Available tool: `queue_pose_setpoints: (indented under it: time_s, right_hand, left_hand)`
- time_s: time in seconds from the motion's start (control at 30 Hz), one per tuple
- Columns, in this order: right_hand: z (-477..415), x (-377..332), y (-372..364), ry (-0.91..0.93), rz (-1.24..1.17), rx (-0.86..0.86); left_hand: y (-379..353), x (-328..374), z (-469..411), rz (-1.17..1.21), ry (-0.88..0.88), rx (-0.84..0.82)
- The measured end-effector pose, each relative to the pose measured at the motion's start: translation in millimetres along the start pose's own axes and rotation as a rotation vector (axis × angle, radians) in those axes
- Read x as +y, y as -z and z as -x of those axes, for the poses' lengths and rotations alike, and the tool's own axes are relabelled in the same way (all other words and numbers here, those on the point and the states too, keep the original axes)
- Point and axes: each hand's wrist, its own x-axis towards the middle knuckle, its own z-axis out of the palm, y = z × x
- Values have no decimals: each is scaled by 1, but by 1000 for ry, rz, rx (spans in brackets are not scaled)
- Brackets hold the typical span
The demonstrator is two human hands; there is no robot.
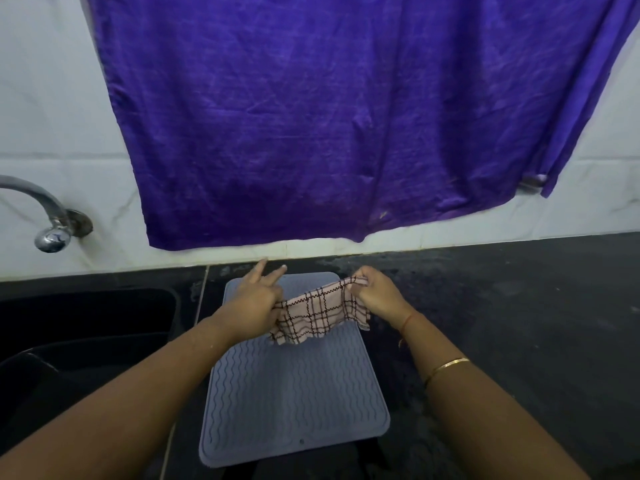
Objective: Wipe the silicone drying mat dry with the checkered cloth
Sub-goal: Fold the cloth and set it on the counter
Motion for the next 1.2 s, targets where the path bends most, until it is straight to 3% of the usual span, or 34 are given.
queue_pose_setpoints:
  time_s: [0.13,0.23,0.33,0.5,0.7,0.8,0.93,0.97,1.1,1.2]
  right_hand:
    - [5,11,6,60,-53,-4]
    - [9,20,8,82,-100,26]
    - [13,24,2,137,-96,90]
    - [29,27,-6,252,-17,234]
    - [64,23,-25,363,35,71]
    - [64,34,-20,259,-218,-9]
    - [53,54,-7,-39,-471,240]
    - [50,60,-4,-152,-527,234]
    - [48,82,17,-513,-962,-116]
    - [48,91,33,-431,-1019,-114]
  left_hand:
    - [1,14,6,189,-45,-116]
    - [-4,26,8,33,-132,-228]
    - [-11,40,-3,45,-56,-250]
    - [-13,59,-20,441,166,-257]
    - [-22,90,-29,1120,429,-115]
    - [-37,94,-36,1088,434,-44]
    - [-43,110,-42,1187,446,-73]
    - [-44,115,-44,1245,438,-81]
    - [-52,138,-54,1493,402,-94]
    - [-62,149,-61,1566,371,-119]
